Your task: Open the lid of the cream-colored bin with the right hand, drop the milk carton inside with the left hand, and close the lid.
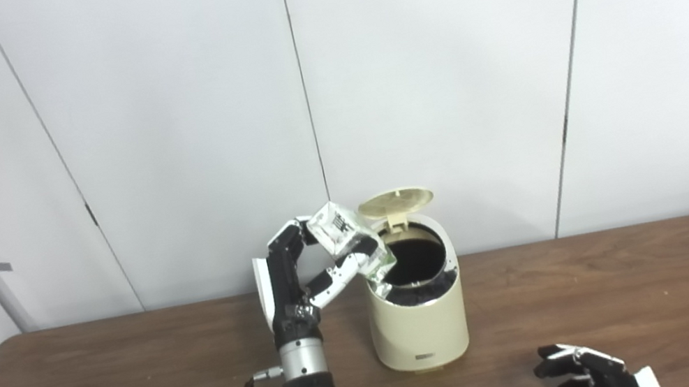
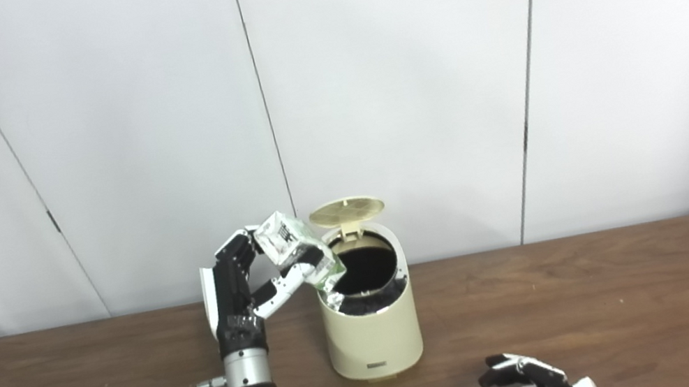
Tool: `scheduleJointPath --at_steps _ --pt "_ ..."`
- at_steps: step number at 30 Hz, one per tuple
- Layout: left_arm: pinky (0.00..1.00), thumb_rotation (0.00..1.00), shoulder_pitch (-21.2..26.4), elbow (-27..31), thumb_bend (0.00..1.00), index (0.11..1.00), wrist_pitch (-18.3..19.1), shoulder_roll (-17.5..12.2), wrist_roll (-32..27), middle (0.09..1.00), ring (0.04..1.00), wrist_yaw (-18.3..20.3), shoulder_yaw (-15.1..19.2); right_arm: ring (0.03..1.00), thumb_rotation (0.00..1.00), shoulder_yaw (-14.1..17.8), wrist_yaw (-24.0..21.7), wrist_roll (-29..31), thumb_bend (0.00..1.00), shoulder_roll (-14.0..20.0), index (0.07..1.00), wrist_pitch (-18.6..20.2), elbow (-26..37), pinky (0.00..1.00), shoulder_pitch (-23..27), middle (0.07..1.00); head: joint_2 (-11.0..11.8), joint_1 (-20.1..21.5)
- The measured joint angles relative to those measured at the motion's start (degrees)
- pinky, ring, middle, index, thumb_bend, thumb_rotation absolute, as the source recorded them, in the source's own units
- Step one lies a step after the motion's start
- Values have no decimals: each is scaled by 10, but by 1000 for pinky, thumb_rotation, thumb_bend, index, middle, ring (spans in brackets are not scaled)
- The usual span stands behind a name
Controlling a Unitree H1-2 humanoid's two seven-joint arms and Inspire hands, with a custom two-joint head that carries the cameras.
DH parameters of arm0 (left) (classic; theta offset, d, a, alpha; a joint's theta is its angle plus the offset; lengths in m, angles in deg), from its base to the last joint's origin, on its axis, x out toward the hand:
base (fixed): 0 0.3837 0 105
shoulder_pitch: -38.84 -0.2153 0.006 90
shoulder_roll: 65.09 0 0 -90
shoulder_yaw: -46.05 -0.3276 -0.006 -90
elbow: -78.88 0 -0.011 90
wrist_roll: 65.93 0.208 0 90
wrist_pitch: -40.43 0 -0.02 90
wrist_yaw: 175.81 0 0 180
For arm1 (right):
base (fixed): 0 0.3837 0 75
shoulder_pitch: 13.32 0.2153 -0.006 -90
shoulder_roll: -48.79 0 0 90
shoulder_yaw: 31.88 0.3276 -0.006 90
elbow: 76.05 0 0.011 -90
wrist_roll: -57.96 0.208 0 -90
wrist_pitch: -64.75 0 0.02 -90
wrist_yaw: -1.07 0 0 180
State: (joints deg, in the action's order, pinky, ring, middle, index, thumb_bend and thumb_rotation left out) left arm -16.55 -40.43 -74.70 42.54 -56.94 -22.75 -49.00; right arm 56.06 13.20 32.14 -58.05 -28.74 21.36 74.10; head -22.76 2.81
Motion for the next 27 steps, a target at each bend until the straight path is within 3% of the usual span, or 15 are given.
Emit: scheduleJointPath --at_steps 10,20,23,25,27 --pt "940 0 5 -11 523 471 -3 8 -15 493 567 -1 -4 676 141 -3 6 2 481 -11 496 0 -1 579 -1 704 -3 10" --pt "878 0 7 -21 524 476 -8 10 -16 485 545 -3 -27 640 142 -11 15 -7 481 -11 496 -1 -2 530 -1 698 -4 8" --pt "781 0 4 -21 524 484 -11 11 -7 477 471 -14 -52 643 142 -8 15 -1 481 -13 496 1 -1 527 0 691 -6 10" --pt "607 0 1 -24 523 473 -11 12 2 489 454 -26 -73 636 142 -8 15 -1 481 -13 496 1 -2 514 0 683 -6 10" --pt "632 0 -2 -31 509 471 -12 14 6 474 485 -43 -92 644 141 -8 15 -1 481 -13 496 1 -2 529 0 688 -6 8"
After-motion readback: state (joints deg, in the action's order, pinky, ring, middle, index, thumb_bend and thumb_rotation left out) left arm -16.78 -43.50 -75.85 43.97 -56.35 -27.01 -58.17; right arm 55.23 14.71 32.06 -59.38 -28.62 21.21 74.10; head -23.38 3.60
